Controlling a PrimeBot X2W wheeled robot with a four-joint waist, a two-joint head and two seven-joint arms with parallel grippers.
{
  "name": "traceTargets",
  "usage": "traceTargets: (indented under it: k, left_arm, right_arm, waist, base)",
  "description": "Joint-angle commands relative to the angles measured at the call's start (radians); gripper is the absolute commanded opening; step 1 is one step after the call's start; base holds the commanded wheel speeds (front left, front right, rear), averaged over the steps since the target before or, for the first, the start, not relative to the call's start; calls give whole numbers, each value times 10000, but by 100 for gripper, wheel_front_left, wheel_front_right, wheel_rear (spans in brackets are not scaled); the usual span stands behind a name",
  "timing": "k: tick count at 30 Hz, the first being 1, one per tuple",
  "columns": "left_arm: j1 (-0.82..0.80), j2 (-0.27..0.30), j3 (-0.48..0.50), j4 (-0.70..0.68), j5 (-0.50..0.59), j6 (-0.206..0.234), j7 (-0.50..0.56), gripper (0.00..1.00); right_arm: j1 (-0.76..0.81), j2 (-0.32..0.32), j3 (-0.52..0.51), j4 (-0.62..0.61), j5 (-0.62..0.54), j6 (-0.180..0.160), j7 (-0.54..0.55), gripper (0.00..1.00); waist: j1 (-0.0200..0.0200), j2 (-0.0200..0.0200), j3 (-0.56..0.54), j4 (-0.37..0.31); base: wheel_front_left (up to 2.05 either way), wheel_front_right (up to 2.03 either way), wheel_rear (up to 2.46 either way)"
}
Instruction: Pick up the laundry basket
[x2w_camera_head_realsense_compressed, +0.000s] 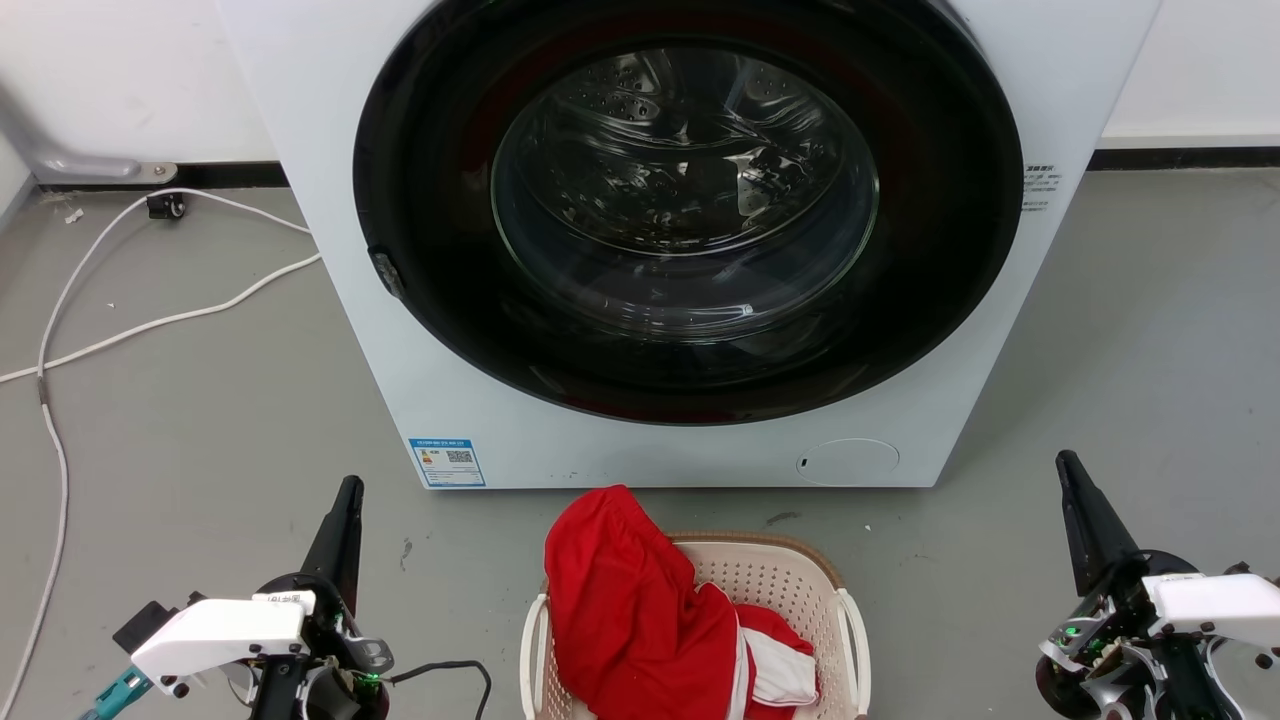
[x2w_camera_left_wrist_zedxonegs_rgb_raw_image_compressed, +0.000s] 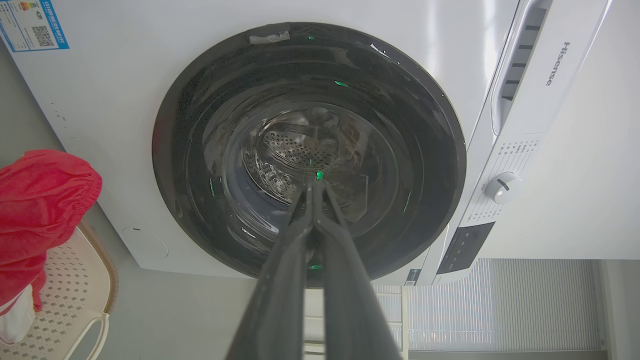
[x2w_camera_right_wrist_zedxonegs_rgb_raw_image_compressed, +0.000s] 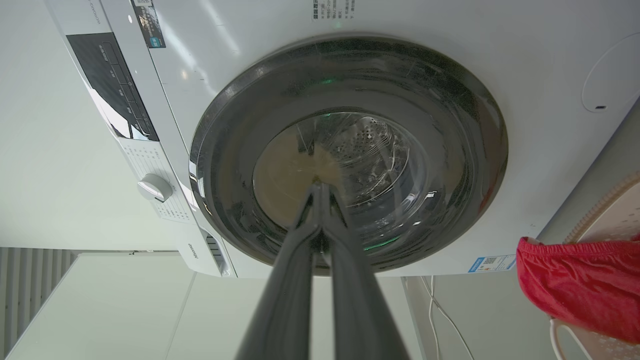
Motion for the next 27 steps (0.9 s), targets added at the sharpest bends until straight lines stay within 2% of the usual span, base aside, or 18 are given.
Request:
traceTargets:
  k: [1, 27]
  left_arm:
    - [-98, -8, 35, 10, 16, -41, 41, 0]
    - [-99, -15, 44, 10, 29, -41, 47, 0]
  right_arm:
    - [-114, 27, -14, 9, -68, 0, 10, 0]
    - [-116, 33, -23, 10, -63, 0, 22, 0]
  waist:
    - [0, 0, 0, 0]
    - [0, 0, 0, 0]
  base:
    - [0, 0, 0]
    - [0, 0, 0]
